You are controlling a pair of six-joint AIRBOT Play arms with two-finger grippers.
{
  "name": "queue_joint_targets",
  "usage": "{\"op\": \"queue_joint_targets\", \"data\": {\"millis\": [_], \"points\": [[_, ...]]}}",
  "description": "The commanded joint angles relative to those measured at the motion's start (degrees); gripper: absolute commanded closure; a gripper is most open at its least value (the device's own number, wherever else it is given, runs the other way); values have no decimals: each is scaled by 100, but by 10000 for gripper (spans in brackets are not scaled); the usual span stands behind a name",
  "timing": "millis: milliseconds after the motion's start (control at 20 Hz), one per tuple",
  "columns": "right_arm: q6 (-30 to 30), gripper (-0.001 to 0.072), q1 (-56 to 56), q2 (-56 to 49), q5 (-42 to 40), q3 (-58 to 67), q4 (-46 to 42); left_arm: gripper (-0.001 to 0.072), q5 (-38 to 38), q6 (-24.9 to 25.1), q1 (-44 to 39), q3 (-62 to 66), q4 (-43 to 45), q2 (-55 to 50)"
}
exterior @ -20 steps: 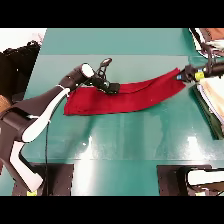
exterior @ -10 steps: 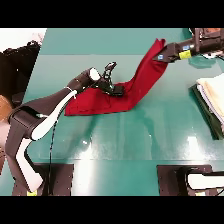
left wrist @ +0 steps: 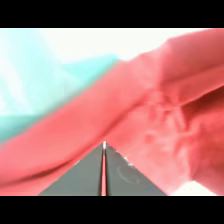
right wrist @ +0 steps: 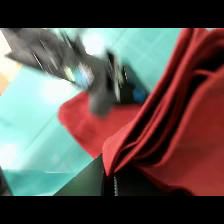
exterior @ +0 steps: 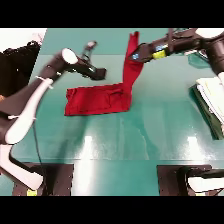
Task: Fold the shirts.
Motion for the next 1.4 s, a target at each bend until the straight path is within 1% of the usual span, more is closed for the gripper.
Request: {"op": "queue_joint_targets", "data": {"millis": [0, 50, 100, 200, 250, 300, 350, 400, 450, 500, 600, 700, 750, 900, 950, 1000, 1050, 1250, 1350], "points": [[-494, 695, 793, -439, -704, 11, 595, 679, -538, 105, 914, 28, 684, 811], [-710, 696, 1073, -669, -986, 81, 782, 679, -673, 212, 1185, 28, 767, 1051], [-789, 695, 1381, -975, -1268, 249, 769, 679, -798, 267, 1440, 28, 769, 1246], [-789, 683, 1893, -1631, -1613, 678, 776, 678, -1012, 269, 1884, 28, 769, 1576], [-791, 538, 2087, -1939, -1707, 894, 772, 678, -1132, 269, 2074, 28, 769, 1687], [-791, 304, 2240, -2236, -1716, 1119, 782, 679, -1257, 269, 2216, 26, 769, 1779], [-789, 182, 2337, -2470, -1596, 1316, 787, 678, -1401, 269, 2339, 24, 767, 1847], [-782, 185, 2365, -2562, -1401, 1379, 798, 679, -1532, 282, 2415, 24, 765, 1871], [-782, 251, 2326, -2527, -1176, 1281, 772, 679, -1668, 356, 2459, 24, 765, 1880], [-780, 346, 2232, -2411, -970, 1071, 772, 678, -1766, 385, 2479, 24, 767, 1880], [-776, 353, 1869, -2085, -535, 560, 765, 678, -1779, 463, 2479, 24, 728, 1880], [-704, 354, 1362, -1692, -356, -111, 750, 678, -1777, 461, 2479, 24, 704, 1880], [-546, 354, 1056, -1453, -387, -516, 616, 678, -1777, 461, 2479, 24, 691, 1880], [166, 353, 129, -870, -452, -1585, -210, 678, -1768, 463, 2479, 24, 605, 1880], [271, 301, -140, -778, -455, -1860, -238, 678, -1746, 461, 2479, 24, 575, 1880], [275, 139, -389, -748, -452, -2079, -153, 678, -1703, 461, 2479, 24, 573, 1878], [275, 74, -616, -754, -435, -2273, -4, 678, -1663, 461, 2479, 24, 575, 1878], [271, 77, -964, -780, -957, -2983, 529, 678, -1620, 461, 2479, 24, 560, 1864], [271, 79, -855, -870, -1143, -3060, 527, 678, -1620, 461, 2479, 22, 553, 1843]]}}
